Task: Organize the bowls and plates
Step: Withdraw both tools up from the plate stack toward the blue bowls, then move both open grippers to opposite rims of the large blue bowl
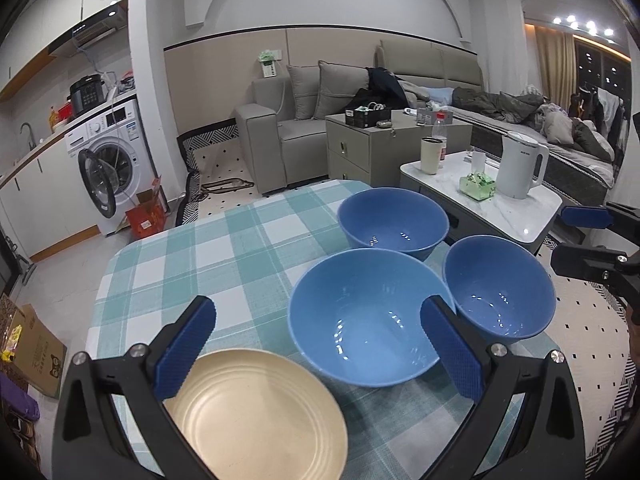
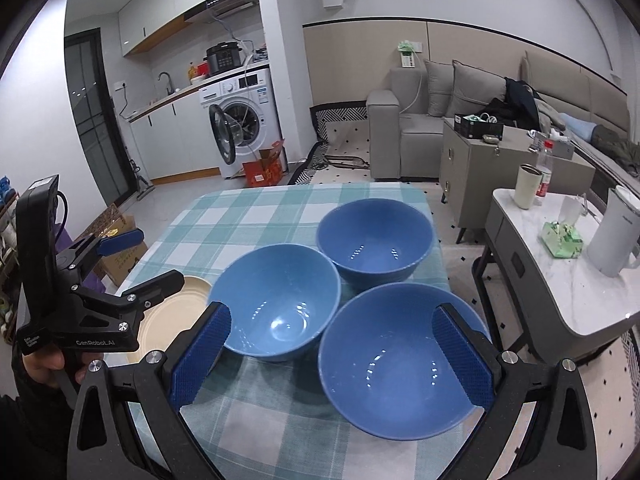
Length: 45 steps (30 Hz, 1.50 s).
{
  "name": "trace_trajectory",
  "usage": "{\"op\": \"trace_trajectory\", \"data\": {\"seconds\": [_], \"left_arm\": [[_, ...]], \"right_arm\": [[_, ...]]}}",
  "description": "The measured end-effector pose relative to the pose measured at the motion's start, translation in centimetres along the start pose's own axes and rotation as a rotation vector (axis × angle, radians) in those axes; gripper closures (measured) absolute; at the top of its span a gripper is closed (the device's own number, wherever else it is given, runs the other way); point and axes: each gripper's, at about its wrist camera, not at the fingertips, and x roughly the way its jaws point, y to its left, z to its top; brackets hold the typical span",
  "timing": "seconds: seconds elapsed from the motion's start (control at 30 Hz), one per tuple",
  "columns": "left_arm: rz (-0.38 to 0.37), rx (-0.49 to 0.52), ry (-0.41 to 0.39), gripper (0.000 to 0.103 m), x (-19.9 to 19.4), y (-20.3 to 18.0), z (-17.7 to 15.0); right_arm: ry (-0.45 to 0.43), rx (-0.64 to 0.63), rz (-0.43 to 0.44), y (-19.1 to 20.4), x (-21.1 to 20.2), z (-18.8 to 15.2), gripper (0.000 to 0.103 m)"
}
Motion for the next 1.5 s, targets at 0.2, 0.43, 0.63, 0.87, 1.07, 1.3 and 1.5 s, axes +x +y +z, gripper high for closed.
{"op": "trace_trajectory", "data": {"seconds": [0.2,0.43,0.63,0.87,1.07,1.3,1.5], "left_arm": [[-0.029,0.045,0.008,0.000,1.2,-2.2,1.1],[-0.049,0.076,0.016,0.000,2.6,-3.8,2.2],[-0.054,0.079,0.033,0.000,4.1,-4.2,3.2],[-0.061,0.079,0.047,0.000,5.7,-4.0,4.4],[-0.073,0.079,0.070,0.000,7.5,-3.5,5.2],[-0.092,0.051,0.110,0.000,9.8,-2.6,5.9],[-0.083,0.047,0.131,0.000,11.4,-2.1,6.1]], "right_arm": [[-0.032,0.044,-0.071,-2.8,-0.8,-0.5,0.001],[-0.023,0.091,-0.108,-6.3,-0.9,-0.6,0.001],[0.007,0.102,-0.105,-7.7,0.0,-0.4,0.001],[0.020,0.097,-0.111,-8.1,1.2,0.9,0.001],[0.046,0.099,-0.107,-8.6,3.2,2.3,0.001],[0.089,0.119,-0.078,-9.2,5.8,4.0,0.001],[0.106,0.140,-0.027,-9.8,8.0,4.8,0.001]]}}
